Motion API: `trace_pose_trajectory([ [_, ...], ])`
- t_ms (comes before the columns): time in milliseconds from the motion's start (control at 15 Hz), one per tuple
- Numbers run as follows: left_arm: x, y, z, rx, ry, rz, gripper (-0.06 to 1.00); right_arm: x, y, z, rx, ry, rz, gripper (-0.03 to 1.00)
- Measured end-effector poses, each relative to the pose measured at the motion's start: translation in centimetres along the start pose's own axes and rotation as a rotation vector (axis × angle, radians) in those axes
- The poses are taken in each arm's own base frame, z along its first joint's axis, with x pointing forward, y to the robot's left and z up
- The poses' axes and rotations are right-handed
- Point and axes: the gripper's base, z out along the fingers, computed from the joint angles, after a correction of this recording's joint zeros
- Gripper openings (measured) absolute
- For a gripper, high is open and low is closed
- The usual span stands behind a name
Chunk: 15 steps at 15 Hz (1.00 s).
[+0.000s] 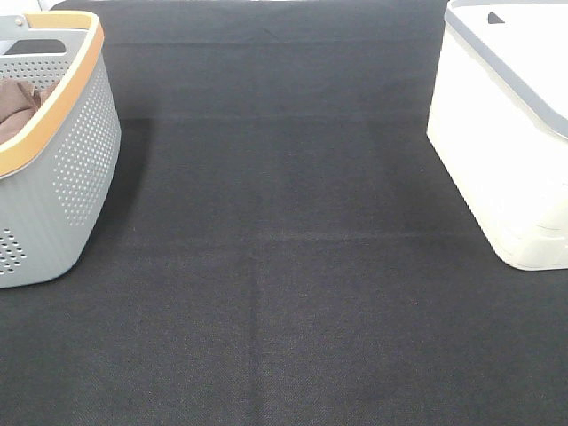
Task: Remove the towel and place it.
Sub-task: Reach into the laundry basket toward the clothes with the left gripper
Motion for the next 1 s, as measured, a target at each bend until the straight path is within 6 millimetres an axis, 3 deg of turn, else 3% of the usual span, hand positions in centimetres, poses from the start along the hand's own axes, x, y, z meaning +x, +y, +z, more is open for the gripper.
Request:
trace_pose_trajectory([
  [1000, 0.00, 0.00, 0.00, 0.000, 0.000, 0.000, 0.89, 0.00, 0.00, 0.00, 0.000, 0.000, 0.000, 0.89],
])
